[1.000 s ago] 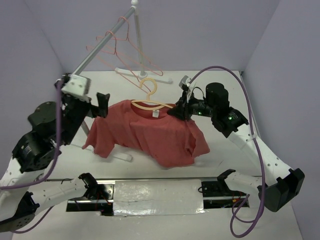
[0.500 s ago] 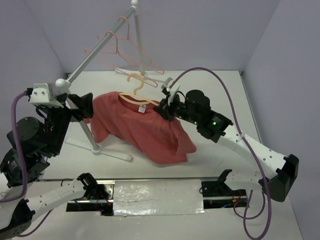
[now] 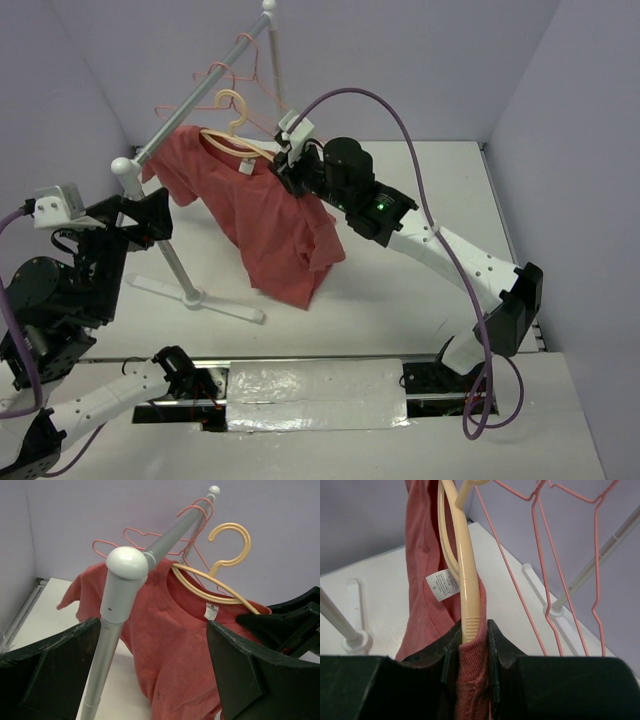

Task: Place the t-shirt on the hanger
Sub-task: Place the hanger at the clothesline.

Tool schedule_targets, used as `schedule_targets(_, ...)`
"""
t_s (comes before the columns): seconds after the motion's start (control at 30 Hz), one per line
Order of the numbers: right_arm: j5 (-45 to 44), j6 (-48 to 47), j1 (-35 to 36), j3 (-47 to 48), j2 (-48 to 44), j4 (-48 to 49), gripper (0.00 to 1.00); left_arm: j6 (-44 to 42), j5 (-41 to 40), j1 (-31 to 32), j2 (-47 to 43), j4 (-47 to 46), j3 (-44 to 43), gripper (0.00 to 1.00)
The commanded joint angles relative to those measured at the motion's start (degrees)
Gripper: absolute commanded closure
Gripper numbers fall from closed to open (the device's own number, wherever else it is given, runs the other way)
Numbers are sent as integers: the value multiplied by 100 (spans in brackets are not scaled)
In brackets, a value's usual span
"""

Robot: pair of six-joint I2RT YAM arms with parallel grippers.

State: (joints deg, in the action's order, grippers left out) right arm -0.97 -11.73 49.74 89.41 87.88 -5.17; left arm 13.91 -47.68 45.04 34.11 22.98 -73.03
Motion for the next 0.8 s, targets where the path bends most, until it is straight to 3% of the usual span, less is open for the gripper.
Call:
schedule_targets(0.0,280,-76,36,604,-95,667,100,33,-65,-4,-194,-443,44,1)
schedule_targets(0.2,493,-137,203,841,194,675,100,-56,-233,-4,-352,-496,114,1)
schedule_targets(0.5,475,-383,440,1263,826,957,100,94,136,-4,-309,-145,-378,1)
schedule_targets(0.77,-7,-568,493,1220,1328,1404,100,-29,128,-4,-299,-75,-185,0)
